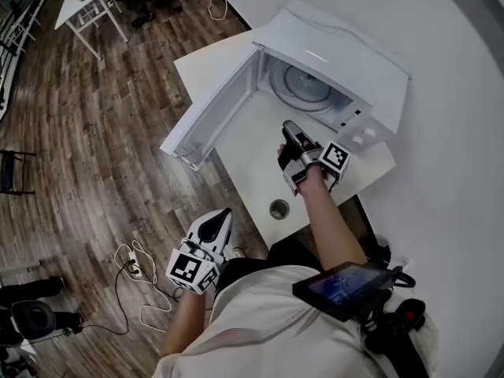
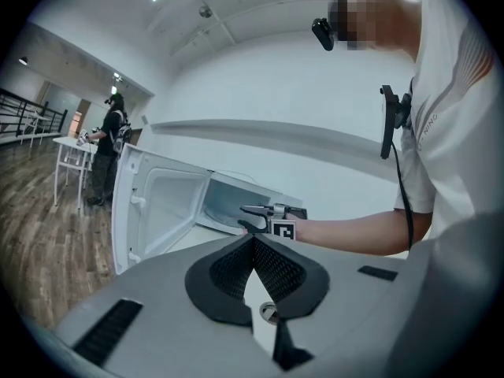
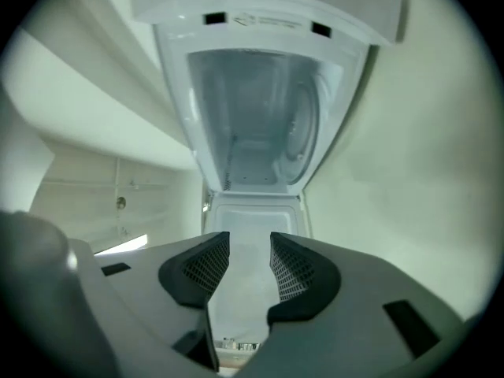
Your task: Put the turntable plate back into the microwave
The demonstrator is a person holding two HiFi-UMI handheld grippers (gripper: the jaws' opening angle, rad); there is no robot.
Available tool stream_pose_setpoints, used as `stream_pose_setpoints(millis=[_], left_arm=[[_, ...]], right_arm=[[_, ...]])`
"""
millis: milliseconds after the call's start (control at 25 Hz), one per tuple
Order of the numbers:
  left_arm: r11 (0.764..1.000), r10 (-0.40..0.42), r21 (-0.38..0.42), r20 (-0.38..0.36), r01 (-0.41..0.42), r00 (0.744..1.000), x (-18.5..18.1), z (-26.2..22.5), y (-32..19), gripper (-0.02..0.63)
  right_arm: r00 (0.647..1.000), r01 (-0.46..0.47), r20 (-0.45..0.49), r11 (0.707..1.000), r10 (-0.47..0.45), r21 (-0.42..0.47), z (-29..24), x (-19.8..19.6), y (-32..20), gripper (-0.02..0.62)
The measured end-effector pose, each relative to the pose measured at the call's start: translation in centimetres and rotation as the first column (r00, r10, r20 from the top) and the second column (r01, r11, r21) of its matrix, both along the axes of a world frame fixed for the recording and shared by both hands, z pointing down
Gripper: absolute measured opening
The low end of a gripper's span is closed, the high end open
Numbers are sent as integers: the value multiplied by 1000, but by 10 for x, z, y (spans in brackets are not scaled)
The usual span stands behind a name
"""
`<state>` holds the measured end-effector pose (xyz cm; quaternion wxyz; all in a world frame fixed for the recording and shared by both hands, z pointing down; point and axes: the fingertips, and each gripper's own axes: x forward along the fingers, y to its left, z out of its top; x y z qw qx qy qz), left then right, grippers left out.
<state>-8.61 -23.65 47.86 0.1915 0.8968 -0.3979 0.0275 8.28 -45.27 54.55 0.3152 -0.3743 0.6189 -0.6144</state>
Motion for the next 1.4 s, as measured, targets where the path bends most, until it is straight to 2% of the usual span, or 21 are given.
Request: stream_pose_setpoints(millis=[120, 320, 480, 640, 800, 960, 1120, 1240, 1320, 1400], left_arm=[[998, 35, 50, -15, -35, 999, -4, -13, 17, 11], [989, 102, 110, -29, -98, 994, -16, -36, 58, 11], [984, 131, 128, -55, -123, 990, -21, -48, 85, 11], [977, 164, 148, -59, -153, 985, -14, -64, 101, 11], [968, 188, 177, -60, -175, 980, -3, -84, 114, 11], [960, 206, 207, -53, -191, 977, 7, -100, 133, 11], [959, 203, 213, -42, -190, 978, 19, -110, 156, 11], [958, 195, 220, -40, -182, 980, 33, -119, 179, 11], [957, 192, 229, -38, -178, 981, 43, -125, 198, 11], [957, 187, 233, -33, -174, 982, 51, -128, 219, 11]], right_arm=[[1000, 20, -21, 993, -18, 117, -44, 1, 39, 111], [995, 4, -101, 972, 20, 233, -103, 5, 120, 5], [986, -14, -154, 944, 68, 330, -143, 12, 180, 5], [955, -10, -263, 904, 135, 428, -179, 22, 232, 5], [892, 47, -414, 875, 180, 482, -204, 26, 270, 5], [822, 107, -524, 844, 222, 526, -224, 25, 306, 5], [761, 161, -593, 808, 263, 566, -242, 31, 338, 5], [693, 214, -655, 781, 303, 587, -254, 40, 367, 5], [649, 247, -690, 770, 320, 589, -257, 48, 390, 5], [627, 264, -708, 768, 324, 584, -255, 55, 414, 5]])
